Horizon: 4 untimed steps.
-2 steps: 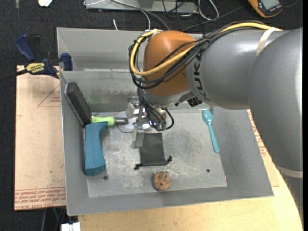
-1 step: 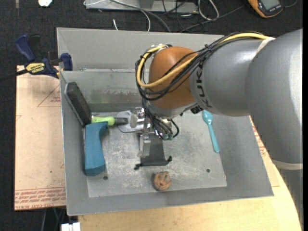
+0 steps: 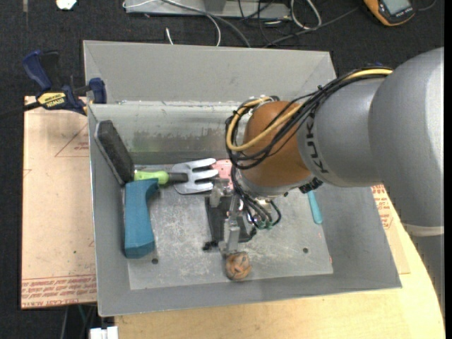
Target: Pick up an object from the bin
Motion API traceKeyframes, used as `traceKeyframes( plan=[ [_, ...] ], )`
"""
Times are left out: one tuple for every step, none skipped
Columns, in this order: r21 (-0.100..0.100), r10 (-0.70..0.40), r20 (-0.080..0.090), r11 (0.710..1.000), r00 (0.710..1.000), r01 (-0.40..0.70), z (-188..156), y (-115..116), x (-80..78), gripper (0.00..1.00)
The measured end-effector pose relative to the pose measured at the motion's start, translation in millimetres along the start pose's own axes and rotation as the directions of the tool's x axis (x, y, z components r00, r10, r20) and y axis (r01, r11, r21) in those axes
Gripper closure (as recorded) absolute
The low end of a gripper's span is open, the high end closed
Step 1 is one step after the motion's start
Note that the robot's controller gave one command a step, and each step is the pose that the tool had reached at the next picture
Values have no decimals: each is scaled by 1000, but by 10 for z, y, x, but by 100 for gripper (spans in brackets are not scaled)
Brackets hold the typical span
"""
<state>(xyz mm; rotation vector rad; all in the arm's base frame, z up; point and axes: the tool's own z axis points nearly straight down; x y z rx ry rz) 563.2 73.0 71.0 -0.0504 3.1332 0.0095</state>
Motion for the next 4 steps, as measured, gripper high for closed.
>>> traceKeyframes(
  plan=[
    [2,-143,-5,990,990,143,-15,-516,277,100],
    [2,-143,-5,990,990,143,-15,-516,277,100],
    [0,-134,-11,991,991,134,-550,-603,307,100],
    [-1,-174,-13,985,985,174,-1298,-568,415,100]
  ],
)
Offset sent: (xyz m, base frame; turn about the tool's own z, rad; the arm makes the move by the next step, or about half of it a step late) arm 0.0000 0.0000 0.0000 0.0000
